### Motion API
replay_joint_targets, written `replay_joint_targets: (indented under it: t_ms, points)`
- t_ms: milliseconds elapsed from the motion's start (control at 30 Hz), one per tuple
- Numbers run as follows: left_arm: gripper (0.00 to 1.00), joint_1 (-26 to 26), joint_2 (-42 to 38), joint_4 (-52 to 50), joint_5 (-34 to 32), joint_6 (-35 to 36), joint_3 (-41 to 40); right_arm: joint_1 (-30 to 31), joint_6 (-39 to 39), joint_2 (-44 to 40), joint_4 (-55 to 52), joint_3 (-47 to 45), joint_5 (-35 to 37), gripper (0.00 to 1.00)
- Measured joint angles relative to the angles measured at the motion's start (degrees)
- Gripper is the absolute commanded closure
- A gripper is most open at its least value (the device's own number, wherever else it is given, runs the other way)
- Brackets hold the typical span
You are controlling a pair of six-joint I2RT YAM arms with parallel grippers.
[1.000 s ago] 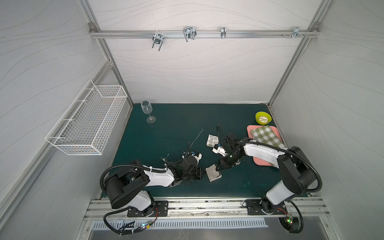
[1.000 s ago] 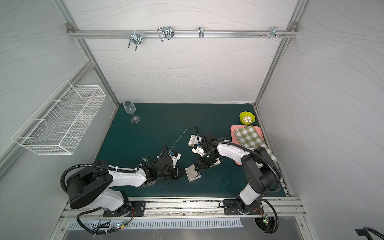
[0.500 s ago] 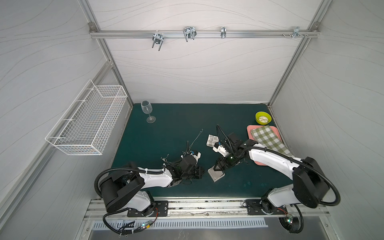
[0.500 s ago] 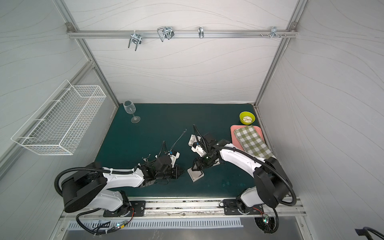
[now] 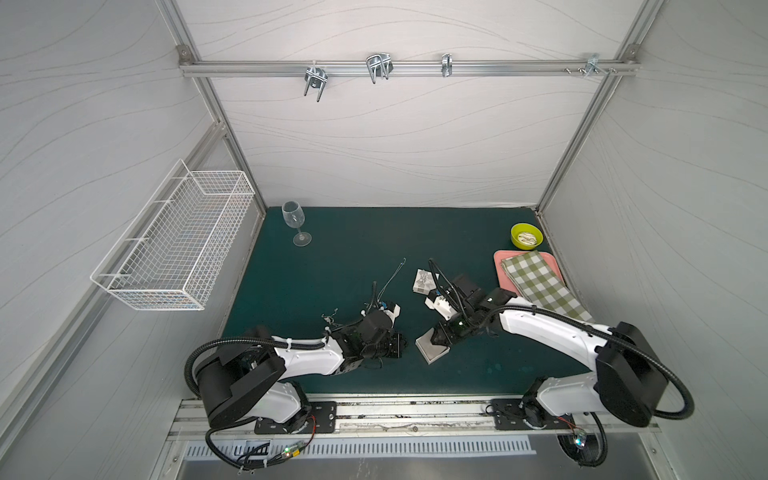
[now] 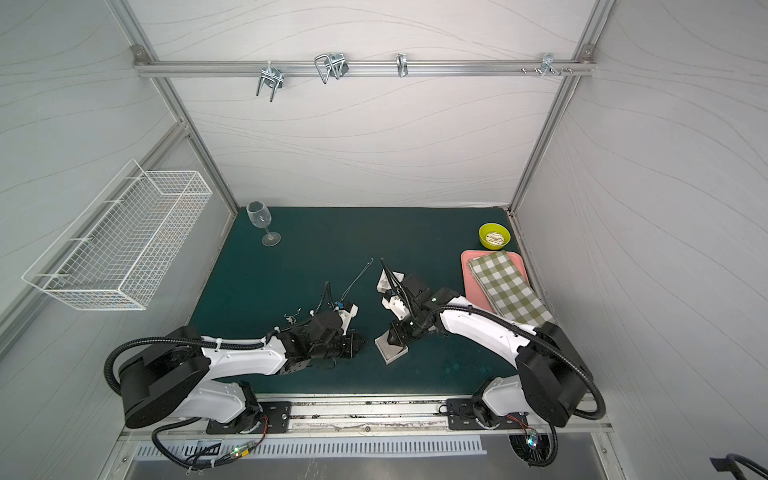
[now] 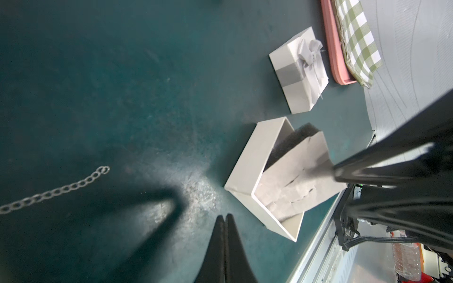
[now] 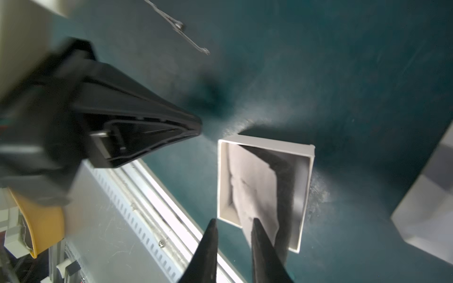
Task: Take the necklace out of the lift-off lid jewelry box
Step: Place the inner lining in the jewelry box.
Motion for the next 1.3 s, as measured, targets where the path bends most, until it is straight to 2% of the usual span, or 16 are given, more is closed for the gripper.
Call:
replay_joint_targets:
  t_ms: [133, 300, 367, 533, 633, 667, 800, 1000, 1167, 1300]
  points:
    - [1.0, 0.0, 1.46, 1.05, 0.76, -0.2, 0.0, -0.02, 0.61, 3.69, 3.72, -3.39, -0.46, 0.75]
    - [1.0, 0.0, 3.67, 2.12, 1.73, -0.22, 0.0, -0.31, 2.19, 6.58, 8.22, -4.85, -2.47, 0.68]
    - [1.0, 0.0, 4.42, 2.19, 1.84, -0.22, 0.02, -0.31, 2.78, 6.75, 9.49, -4.85, -3.1, 0.66]
    - [1.0, 0.09, 5.16, 2.19, 1.88, -0.02, 1.18, -0.35, 3.72, 6.05, 10.12, -4.0, -3.08, 0.53]
    - [1.0, 0.48, 5.16, 2.27, 1.9, 0.2, 2.25, -0.35, 4.09, 3.15, 9.4, -3.56, -1.42, 0.52]
    - [1.0, 0.57, 5.16, 2.27, 1.9, 0.24, 2.47, -0.35, 4.13, 2.01, 9.25, -3.45, -0.83, 0.53]
    - [1.0, 1.03, 5.16, 2.25, 1.99, 0.35, 2.62, -0.35, 4.57, -1.77, 9.73, -3.39, 1.64, 0.69]
    - [1.0, 1.31, 6.67, 2.34, 2.73, 0.42, 3.63, -0.15, 5.66, 0.92, 15.02, -5.14, 2.56, 0.81]
    - [1.0, 1.64, 8.39, 3.93, 3.3, 0.33, 3.89, 1.14, 6.23, 6.47, 19.91, -6.58, 3.48, 0.86]
    - [1.0, 2.58, 9.31, 4.39, 3.8, 0.26, 4.22, 1.42, 6.67, 9.25, 22.71, -6.05, 3.65, 0.86]
